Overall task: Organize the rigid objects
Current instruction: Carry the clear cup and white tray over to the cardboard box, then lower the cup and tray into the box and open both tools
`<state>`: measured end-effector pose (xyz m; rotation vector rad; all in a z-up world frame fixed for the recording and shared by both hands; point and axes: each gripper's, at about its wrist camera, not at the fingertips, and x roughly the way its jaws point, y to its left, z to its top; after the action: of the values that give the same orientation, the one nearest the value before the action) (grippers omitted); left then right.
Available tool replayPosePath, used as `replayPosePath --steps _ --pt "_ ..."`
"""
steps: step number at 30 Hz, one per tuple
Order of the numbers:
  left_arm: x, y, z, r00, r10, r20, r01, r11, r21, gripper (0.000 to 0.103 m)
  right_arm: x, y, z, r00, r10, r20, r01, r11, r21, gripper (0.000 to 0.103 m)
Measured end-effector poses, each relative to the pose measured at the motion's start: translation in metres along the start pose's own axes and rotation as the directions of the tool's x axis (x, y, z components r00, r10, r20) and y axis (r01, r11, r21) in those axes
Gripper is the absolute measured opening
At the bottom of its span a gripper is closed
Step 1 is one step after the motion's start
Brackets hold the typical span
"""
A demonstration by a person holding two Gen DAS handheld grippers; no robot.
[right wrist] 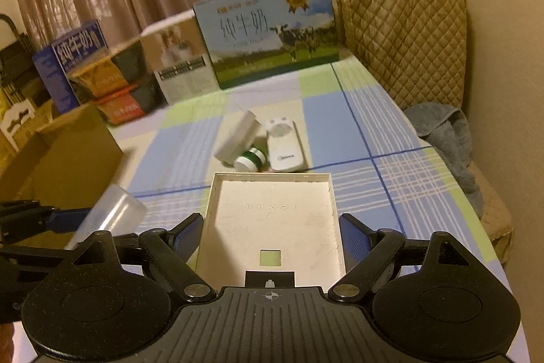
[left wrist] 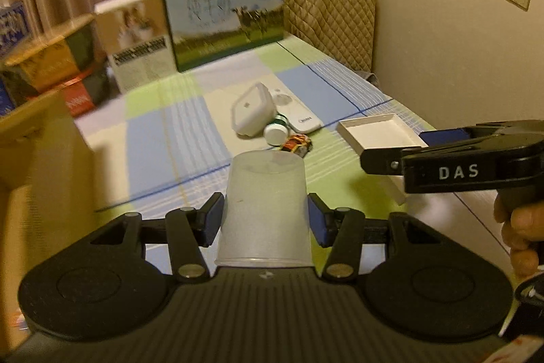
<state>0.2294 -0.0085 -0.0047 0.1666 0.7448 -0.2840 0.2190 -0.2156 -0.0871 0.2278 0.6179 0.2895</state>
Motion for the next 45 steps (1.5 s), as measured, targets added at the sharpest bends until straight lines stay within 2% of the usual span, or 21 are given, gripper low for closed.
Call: replayPosePath --steps 4,9,16,21,26,32,39,45 --pt "-0.04 0.026 -0.003 0.999 0.04 0.025 -0.039 0.999 -0.035 0.047 -0.019 0.023 -0.001 0.999 0.033 0.012 -0.032 0.999 -0.037 0.082" --pt "-0.09 0.064 -0.007 0.993 0.105 0.044 -0.101 0.992 -0.075 0.047 -0.036 0.069 0.0 0.994 0.107 0.003 -0.106 0.99 -0.091 0.082" --pt "-0.152 0.13 -0.012 0.982 0.184 0.042 -0.177 0.976 -0.124 0.047 -0.051 0.155 0.01 0.969 0.245 -0.027 -0.246 0.95 -0.191 0.082" --pt "-0.175 0.183 -0.02 0.969 0.248 0.006 -0.244 0.958 -0.151 0.047 -0.043 0.207 0.018 0.956 0.287 -0.058 -0.292 0.918 -0.268 0.082" --pt "-0.174 0.223 -0.035 0.961 0.275 -0.033 -0.277 0.946 -0.168 0.047 -0.023 0.253 0.023 0.94 0.329 -0.09 -0.339 0.878 -0.337 0.082" --pt "-0.151 0.247 -0.053 0.963 0.261 -0.07 -0.269 0.946 -0.179 0.047 0.014 0.297 0.026 0.931 0.343 -0.128 -0.365 0.84 -0.403 0.082" --pt "-0.118 0.264 -0.065 0.965 0.245 -0.097 -0.259 0.95 -0.172 0.047 0.057 0.313 0.024 0.929 0.328 -0.17 -0.369 0.833 -0.413 0.082" --pt "-0.099 0.271 -0.073 0.966 0.231 -0.116 -0.249 0.954 -0.169 0.047 0.072 0.316 0.02 0.934 0.309 -0.18 -0.357 0.836 -0.418 0.082"
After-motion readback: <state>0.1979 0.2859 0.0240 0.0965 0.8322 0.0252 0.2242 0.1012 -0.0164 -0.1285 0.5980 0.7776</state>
